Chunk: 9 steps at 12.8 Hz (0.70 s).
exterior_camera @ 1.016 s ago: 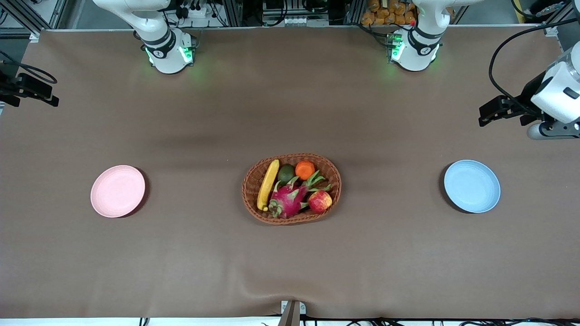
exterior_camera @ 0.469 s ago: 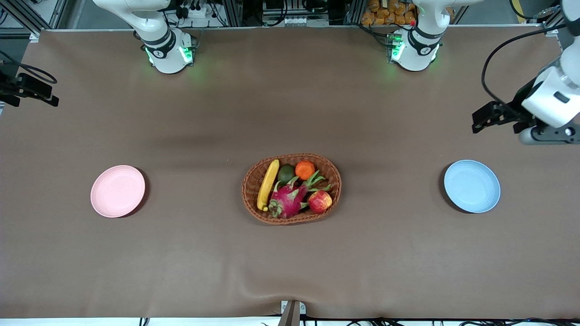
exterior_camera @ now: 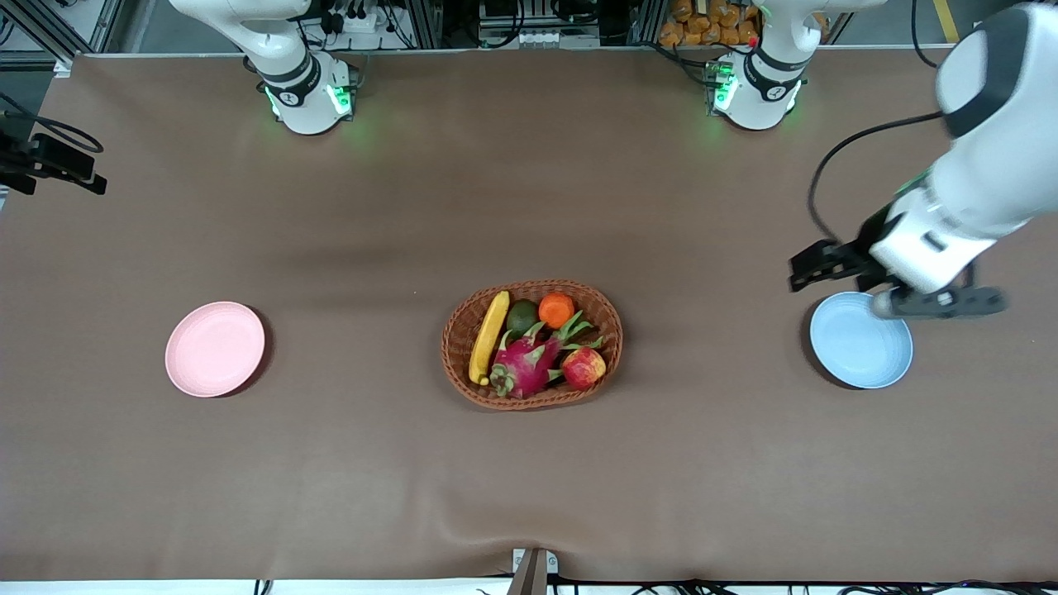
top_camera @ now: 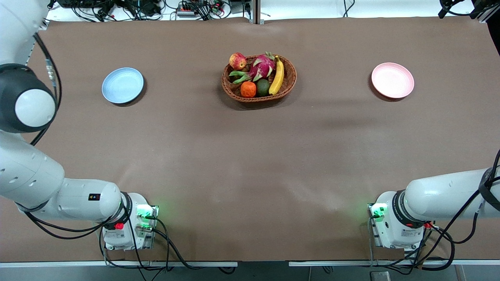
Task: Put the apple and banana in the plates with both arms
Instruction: 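Reach the left gripper over the red apple in the basket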
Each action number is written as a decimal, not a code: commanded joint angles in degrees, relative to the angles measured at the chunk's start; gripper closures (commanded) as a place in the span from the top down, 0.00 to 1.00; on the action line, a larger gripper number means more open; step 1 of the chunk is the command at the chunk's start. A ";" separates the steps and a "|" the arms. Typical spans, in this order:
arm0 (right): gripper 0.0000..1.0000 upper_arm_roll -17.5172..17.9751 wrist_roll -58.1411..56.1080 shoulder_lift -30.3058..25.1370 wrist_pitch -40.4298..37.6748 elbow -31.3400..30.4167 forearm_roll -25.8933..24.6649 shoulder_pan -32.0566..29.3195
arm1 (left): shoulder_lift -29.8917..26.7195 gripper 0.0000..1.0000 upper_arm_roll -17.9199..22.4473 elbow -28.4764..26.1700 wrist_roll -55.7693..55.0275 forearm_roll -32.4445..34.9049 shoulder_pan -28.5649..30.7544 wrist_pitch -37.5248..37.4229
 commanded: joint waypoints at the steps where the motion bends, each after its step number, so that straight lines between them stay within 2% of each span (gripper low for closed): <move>1: 1.00 0.46 0.32 0.48 -0.89 0.95 -0.18 -0.75 | 3.59 1.00 0.10 1.13 -1.07 -0.59 -3.82 4.39; 9: 1.00 0.46 0.32 0.57 -0.89 0.86 -0.18 -0.75 | 9.74 1.00 0.01 1.04 -0.89 -0.76 -8.58 16.52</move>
